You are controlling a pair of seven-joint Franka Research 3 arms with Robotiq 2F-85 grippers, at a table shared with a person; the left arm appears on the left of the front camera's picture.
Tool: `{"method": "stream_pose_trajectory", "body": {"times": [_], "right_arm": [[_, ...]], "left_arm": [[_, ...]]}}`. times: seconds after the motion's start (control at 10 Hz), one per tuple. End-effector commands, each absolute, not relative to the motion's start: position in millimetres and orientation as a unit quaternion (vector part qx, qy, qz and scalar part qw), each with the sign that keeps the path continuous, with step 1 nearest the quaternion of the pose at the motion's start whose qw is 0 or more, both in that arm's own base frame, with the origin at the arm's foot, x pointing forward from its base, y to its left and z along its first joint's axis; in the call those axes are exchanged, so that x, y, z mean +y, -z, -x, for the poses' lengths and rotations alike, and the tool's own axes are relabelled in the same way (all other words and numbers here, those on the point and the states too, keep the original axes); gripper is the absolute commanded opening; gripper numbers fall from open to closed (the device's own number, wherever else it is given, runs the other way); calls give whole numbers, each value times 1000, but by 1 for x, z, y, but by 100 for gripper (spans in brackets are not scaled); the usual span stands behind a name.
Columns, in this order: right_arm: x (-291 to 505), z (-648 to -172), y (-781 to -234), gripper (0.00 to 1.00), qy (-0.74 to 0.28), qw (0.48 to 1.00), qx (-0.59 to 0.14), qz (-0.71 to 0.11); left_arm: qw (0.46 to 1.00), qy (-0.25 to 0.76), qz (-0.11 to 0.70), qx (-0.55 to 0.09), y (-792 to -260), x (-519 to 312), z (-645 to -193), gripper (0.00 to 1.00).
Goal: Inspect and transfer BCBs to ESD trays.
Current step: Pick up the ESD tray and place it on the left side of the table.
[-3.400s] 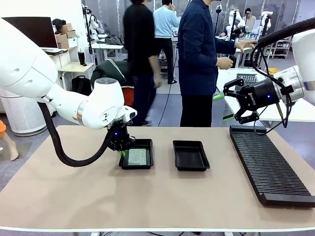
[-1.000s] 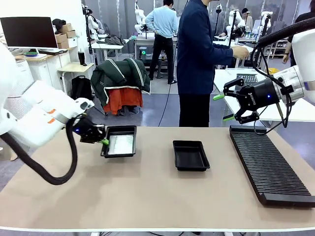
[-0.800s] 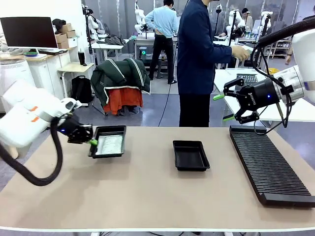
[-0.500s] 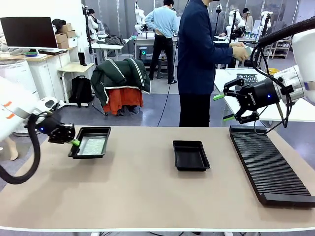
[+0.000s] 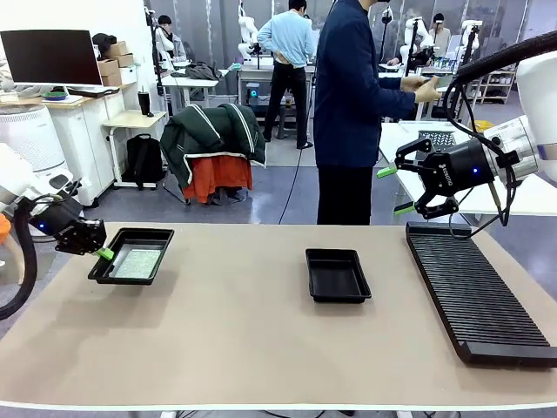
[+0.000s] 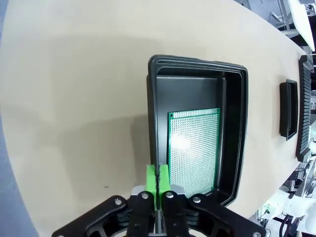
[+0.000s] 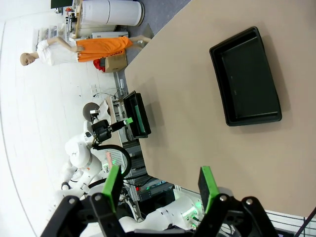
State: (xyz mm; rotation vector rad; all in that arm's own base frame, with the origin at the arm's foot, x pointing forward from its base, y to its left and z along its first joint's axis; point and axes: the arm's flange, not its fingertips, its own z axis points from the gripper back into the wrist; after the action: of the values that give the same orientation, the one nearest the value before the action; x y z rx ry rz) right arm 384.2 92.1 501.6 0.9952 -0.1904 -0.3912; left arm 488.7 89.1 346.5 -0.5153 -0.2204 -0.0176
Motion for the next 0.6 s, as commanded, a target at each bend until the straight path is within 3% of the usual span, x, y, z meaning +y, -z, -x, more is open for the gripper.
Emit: {"method": "stream_pose_trajectory", "body": {"times": [0.0,0.5], "right_arm": [[92,-385,-500,82,184,853,-92,-479],[92,-385,-500,82,184,853,-92,-479]], "left_arm": [[964,22,244,-102,-339,101,-487,3],[970,-3,221,-96,-319,114,-471,3]]}}
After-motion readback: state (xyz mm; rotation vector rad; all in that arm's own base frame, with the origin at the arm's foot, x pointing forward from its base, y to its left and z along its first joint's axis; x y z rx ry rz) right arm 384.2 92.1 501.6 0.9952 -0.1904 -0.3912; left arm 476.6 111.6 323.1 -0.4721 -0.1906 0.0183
